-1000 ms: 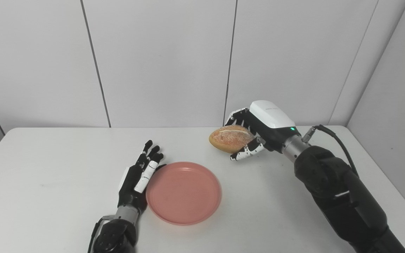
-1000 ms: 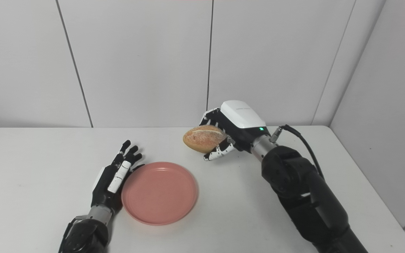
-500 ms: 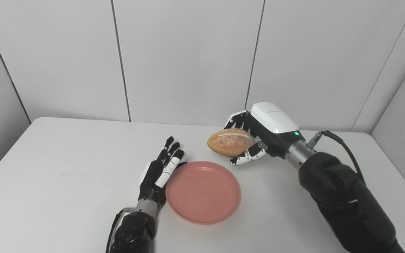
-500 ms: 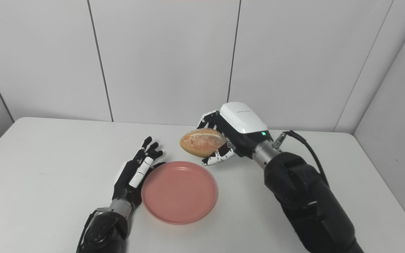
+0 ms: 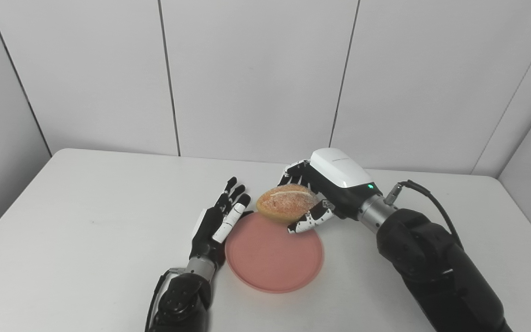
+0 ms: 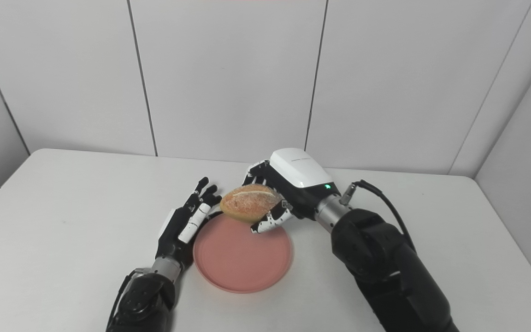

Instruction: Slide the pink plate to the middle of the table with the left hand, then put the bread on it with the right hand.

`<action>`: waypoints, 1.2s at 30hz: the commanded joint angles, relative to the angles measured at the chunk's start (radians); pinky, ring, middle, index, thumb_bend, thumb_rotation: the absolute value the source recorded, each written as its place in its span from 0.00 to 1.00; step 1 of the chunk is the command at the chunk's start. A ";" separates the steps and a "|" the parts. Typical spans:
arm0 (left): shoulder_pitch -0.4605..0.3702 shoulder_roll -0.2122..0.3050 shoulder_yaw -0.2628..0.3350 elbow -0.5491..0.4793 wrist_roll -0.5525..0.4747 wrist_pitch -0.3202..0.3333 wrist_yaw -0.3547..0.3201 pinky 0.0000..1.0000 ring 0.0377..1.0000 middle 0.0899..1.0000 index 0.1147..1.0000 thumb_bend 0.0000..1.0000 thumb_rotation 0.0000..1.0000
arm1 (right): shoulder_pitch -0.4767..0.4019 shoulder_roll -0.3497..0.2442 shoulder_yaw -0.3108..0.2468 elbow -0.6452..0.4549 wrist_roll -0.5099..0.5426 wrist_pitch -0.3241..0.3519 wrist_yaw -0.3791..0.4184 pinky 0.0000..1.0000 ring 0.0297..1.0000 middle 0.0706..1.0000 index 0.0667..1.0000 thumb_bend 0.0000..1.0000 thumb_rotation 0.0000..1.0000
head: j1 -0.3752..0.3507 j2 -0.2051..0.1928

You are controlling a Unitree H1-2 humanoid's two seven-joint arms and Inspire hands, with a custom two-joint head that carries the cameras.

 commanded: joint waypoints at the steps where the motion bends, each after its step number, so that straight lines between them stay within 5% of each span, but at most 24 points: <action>1: 0.022 -0.005 -0.007 0.018 0.007 0.049 0.003 0.76 0.90 0.94 0.95 0.85 0.66 | -0.067 0.003 -0.015 0.024 0.041 -0.029 0.013 0.35 0.39 0.42 0.47 0.53 0.00 | 0.000 0.000; 6: 0.012 -0.009 -0.004 0.023 0.002 0.053 0.004 0.76 0.90 0.94 0.94 0.87 0.67 | -0.138 0.004 -0.006 0.147 0.095 -0.040 0.067 0.34 0.39 0.43 0.46 0.53 0.00 | -0.012 0.004; 10: 0.006 -0.020 0.007 0.026 -0.014 0.052 0.008 0.77 0.90 0.93 0.93 0.87 0.77 | -0.172 0.004 0.012 0.195 0.109 -0.038 0.110 0.27 0.33 0.40 0.47 0.53 0.00 | -0.016 0.005; 17: 0.011 -0.037 0.026 0.024 -0.030 0.038 0.013 0.79 0.87 0.90 0.90 0.94 0.94 | -0.186 0.000 0.056 0.239 0.111 -0.035 0.152 0.35 0.41 0.46 0.43 0.53 0.00 | -0.013 0.013; 36: 0.008 -0.040 0.023 0.033 -0.019 0.036 0.021 0.80 0.87 0.89 0.90 0.93 0.93 | -0.180 0.008 0.079 0.297 0.170 -0.058 0.189 0.37 0.42 0.44 0.45 0.53 0.00 | -0.024 0.018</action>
